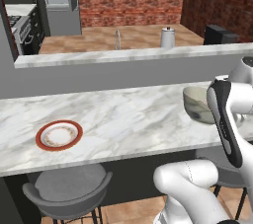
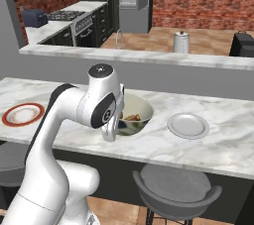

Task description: Pick the chicken drumstick and onion from their plates and place them in the bowl. Then put the bowl in the fridge.

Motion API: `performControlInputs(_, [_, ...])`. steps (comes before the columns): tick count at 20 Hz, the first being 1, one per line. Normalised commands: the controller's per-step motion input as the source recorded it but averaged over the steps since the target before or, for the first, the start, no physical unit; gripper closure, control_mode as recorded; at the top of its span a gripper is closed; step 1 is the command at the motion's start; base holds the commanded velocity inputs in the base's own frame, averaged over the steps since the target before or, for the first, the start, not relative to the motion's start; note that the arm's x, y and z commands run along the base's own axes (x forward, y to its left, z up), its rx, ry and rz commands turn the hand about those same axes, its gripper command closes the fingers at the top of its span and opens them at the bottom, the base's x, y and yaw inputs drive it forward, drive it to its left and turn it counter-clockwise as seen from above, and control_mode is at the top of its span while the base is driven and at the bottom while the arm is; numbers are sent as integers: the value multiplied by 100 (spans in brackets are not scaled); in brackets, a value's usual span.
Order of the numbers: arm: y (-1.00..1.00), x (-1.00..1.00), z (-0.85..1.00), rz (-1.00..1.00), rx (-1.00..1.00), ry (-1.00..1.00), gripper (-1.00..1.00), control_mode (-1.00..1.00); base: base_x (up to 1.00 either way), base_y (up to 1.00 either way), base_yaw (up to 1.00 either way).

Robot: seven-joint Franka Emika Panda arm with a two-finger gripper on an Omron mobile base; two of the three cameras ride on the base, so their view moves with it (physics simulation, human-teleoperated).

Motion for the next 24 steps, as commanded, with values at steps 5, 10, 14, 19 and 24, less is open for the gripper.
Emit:
performControlInputs(5, [0,0,0,0,0,0,100,100,0,0,0])
performControlInputs(10, [0,0,0,0,0,0,100,100,-8,0,1])
performControlInputs(14, [0,0,0,0,0,0,100,100,-48,-16,2])
performControlInputs(19, [0,0,0,0,0,0,100,100,-48,-36,-20])
performControlInputs(24, [0,0,0,0,0,0,100,100,-1,-58,-33])
